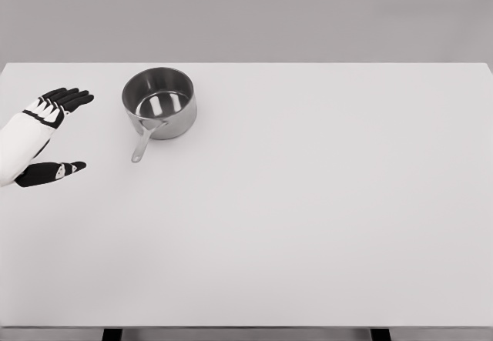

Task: Rotate pot handle

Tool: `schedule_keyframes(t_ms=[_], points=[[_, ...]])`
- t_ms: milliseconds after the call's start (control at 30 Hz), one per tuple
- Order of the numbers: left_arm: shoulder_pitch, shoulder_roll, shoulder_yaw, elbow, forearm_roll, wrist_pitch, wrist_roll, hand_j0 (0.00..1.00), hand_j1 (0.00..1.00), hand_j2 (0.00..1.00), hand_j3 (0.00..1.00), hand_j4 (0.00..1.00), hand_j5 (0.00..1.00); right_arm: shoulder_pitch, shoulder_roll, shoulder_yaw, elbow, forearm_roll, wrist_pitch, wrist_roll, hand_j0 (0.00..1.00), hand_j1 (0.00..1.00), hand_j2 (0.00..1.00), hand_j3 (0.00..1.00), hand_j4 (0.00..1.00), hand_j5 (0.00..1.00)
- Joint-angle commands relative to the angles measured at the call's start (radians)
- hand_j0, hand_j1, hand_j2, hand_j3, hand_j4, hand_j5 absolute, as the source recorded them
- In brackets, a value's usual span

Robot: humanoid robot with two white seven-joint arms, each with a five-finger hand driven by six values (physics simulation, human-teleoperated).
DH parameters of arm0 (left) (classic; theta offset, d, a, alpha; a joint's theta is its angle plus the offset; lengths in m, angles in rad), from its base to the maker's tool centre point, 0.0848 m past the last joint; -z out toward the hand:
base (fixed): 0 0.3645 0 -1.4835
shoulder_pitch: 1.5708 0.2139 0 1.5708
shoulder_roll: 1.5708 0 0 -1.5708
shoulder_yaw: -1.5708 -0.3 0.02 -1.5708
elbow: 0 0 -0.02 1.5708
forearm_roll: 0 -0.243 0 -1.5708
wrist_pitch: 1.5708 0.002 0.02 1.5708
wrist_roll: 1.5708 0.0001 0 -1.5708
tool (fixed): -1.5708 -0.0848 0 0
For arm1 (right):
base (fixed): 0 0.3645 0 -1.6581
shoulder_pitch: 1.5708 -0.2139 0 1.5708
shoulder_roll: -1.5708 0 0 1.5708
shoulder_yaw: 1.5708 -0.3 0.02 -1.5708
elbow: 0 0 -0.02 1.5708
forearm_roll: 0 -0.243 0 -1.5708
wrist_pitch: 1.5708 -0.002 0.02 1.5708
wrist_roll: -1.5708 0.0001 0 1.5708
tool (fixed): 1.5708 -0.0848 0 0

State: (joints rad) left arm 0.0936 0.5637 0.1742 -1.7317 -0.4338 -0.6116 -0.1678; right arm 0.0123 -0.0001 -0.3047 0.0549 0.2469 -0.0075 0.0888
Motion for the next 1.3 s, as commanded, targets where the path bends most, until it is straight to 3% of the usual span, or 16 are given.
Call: schedule_keyframes(t_ms=[0,400,433,533,700,800,900,1033,1267], points=[[0.000,0.001,0.001,0.000,0.006,0.001,0.001,1.00,1.00,1.00,1.00,1.00,1.00,0.000,0.000,-0.001,0.000,0.000,0.000,0.000,1.00,1.00,1.00,1.00,1.00,1.00],[-0.015,0.010,-0.004,-0.035,-0.006,0.001,-0.004,1.00,1.00,1.00,1.00,1.00,1.00,0.000,0.000,-0.001,0.000,0.000,0.000,0.000,1.00,1.00,1.00,1.00,1.00,1.00],[-0.031,0.010,0.002,-0.069,-0.045,0.001,-0.036,1.00,1.00,1.00,1.00,1.00,1.00,0.000,0.000,0.001,0.000,0.000,0.000,0.000,1.00,1.00,1.00,1.00,1.00,1.00],[-0.117,0.004,-0.007,-0.071,-0.051,0.001,-0.110,1.00,1.00,1.00,1.00,1.00,1.00,0.000,0.000,-0.001,0.000,0.000,0.000,0.000,1.00,1.00,1.00,1.00,1.00,1.00],[-0.179,0.007,-0.028,-0.072,-0.051,0.001,-0.163,1.00,1.00,1.00,1.00,1.00,1.00,0.000,0.000,0.001,0.000,0.000,0.000,0.000,1.00,1.00,1.00,1.00,1.00,1.00],[-0.324,0.007,-0.170,-0.072,-0.051,0.001,-0.214,1.00,1.00,1.00,1.00,1.00,1.00,0.000,0.000,-0.001,0.000,0.000,0.000,0.000,1.00,1.00,1.00,1.00,1.00,1.00],[-0.374,0.013,-0.225,-0.074,-0.049,0.001,-0.214,1.00,1.00,1.00,1.00,1.00,1.00,0.000,0.000,-0.001,0.000,0.000,0.000,0.000,1.00,1.00,1.00,1.00,1.00,1.00],[-0.503,0.051,-0.415,-0.072,-0.037,0.001,-0.216,1.00,1.00,1.00,1.00,1.00,1.00,0.000,0.000,0.001,0.000,0.000,0.000,0.000,1.00,1.00,1.00,1.00,1.00,1.00],[-0.640,0.050,-0.648,-0.072,-0.013,0.001,-0.216,1.00,1.00,1.00,1.00,1.00,1.00,0.000,0.000,0.001,0.000,0.000,0.000,0.000,1.00,1.00,1.00,1.00,1.00,1.00]])
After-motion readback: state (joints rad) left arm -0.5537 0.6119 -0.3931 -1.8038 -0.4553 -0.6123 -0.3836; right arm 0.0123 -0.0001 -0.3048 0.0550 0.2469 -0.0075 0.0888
